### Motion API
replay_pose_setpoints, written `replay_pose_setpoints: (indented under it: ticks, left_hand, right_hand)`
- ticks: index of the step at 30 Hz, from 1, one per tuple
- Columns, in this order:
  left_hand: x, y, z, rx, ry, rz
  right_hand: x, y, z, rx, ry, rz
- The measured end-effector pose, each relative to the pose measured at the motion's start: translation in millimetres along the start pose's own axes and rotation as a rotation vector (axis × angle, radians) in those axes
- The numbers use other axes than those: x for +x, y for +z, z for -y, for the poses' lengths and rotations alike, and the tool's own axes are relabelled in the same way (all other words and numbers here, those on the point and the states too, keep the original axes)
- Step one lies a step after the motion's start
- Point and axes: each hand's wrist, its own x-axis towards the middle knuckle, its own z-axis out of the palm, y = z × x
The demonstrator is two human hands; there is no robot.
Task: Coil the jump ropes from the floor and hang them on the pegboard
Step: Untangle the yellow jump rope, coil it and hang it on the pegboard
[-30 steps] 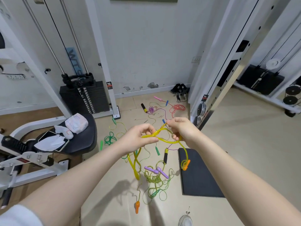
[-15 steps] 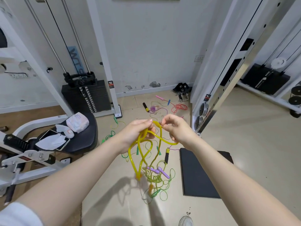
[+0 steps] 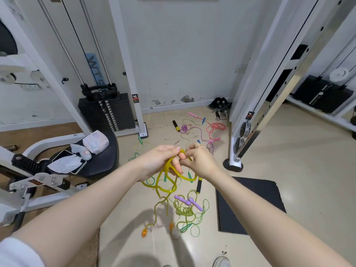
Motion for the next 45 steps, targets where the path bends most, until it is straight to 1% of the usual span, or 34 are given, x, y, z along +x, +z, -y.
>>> replay_pose_setpoints:
  ticks: [2,3,4,6,8,9,10,12,14,15,17,20,21,22,23,24,26,27,28,29,30,31,33,35,37,39,41,43,45]
  left_hand:
    - [0.6,0.9,3.6,0.077,-0.04,0.035]
    - [1.2,-0.3,6.2,0.164,-0.074,0.047]
    - [2.7,-3.4,10.2,0.302,-0.108,0.048]
    - [5.0,-14.2,19.7,0.699,-0.148,0.038]
    - [7.1,-23.6,29.6,1.075,-0.149,0.042]
    - [7.4,-25.1,33.1,1.223,-0.15,0.035]
    - [8.0,-24.0,34.8,1.352,-0.153,0.014]
    - [9.4,-15.8,32.2,1.559,-0.16,-0.043]
    - [12.3,-6.1,25.6,1.677,-0.181,-0.11]
    - [14.5,-3.4,22.4,1.697,-0.202,-0.138]
    - [18.8,-4.4,20.4,1.711,-0.234,-0.175]
    - [21.5,-7.4,28.8,1.768,-0.239,-0.192]
    - [22.1,-7.1,33.9,1.765,-0.224,-0.185]
    - [22.4,-7.0,39.3,1.714,-0.203,-0.166]
    - [21.7,-7.1,44.9,1.58,-0.167,-0.143]
    - [20.4,-6.9,49.5,1.353,-0.118,-0.118]
    - [17.5,-0.3,52.5,0.746,-0.054,-0.083]
    - [15.9,6.0,50.7,0.456,-0.034,-0.066]
    - [13.6,13.4,46.4,0.257,-0.017,-0.041]
    - [12.3,19.4,42.6,0.158,-0.001,-0.009]
    - [10.9,23.7,39.2,0.128,0.008,0.028]
    - [8.9,26.4,35.7,0.128,0.009,0.061]
    - [4.3,22.6,29.7,0.116,-0.03,0.129]
    - [1.9,17.2,26.5,0.074,-0.087,0.219]
    - [0.8,17.0,27.7,0.112,-0.087,0.23]
    - [2.2,17.2,32.0,0.156,-0.051,0.13]
    - [5.3,12.4,38.0,0.159,-0.03,-0.028]
    - [9.2,4.8,39.7,0.102,-0.027,-0.176]
    - [13.1,1.3,37.4,0.052,-0.025,-0.257]
  right_hand:
    - [1.0,1.0,4.1,0.014,0.057,-0.007]
    - [2.3,-0.6,5.0,0.003,0.099,0.006]
    - [3.3,-2.5,5.0,-0.032,0.144,0.033]
    - [3.4,-6.0,6.1,-0.152,0.18,0.106]
    - [2.7,-7.1,10.1,-0.145,0.168,0.152]
    - [0.0,-8.0,15.1,-0.067,0.163,0.158]
    - [-2.0,-8.5,20.1,0.065,0.183,0.155]
    - [-2.6,-9.8,28.7,0.326,0.225,0.067]
    - [-1.7,-14.1,34.8,0.467,0.269,-0.041]
    - [-1.4,-17.8,37.6,0.559,0.307,-0.053]
    - [0.6,-25.3,40.3,0.829,0.432,-0.003]
    - [1.7,-30.8,31.8,1.327,0.592,0.151]
    - [0.2,-31.7,29.5,1.541,0.616,0.188]
    - [-0.4,-32.1,26.7,1.758,0.619,0.204]
    - [-1.0,-32.9,25.9,1.959,0.594,0.208]
    - [-1.6,-33.1,26.4,2.12,0.542,0.21]
    - [-1.8,-33.7,30.1,2.351,0.412,0.25]
    - [-2.9,-35.2,35.4,2.386,0.36,0.272]
    - [-3.9,-37.8,41.1,2.39,0.324,0.266]
    - [-3.9,-40.6,46.3,2.401,0.296,0.233]
    - [-2.7,-43.6,48.9,2.415,0.283,0.189]
    - [-1.2,-47.8,49.3,2.438,0.272,0.154]
    - [4.3,-54.4,43.0,2.441,0.314,0.074]
    - [8.0,-53.5,33.0,2.361,0.367,0.007]
    - [10.7,-45.1,23.9,2.184,0.364,-0.004]
    - [11.0,-41.1,17.8,1.955,0.349,-0.008]
    - [7.2,-39.8,13.3,1.723,0.375,-0.043]
    - [-1.6,-33.8,14.8,1.428,0.389,-0.131]
    - [-11.7,-20.6,20.1,1.095,0.352,-0.271]
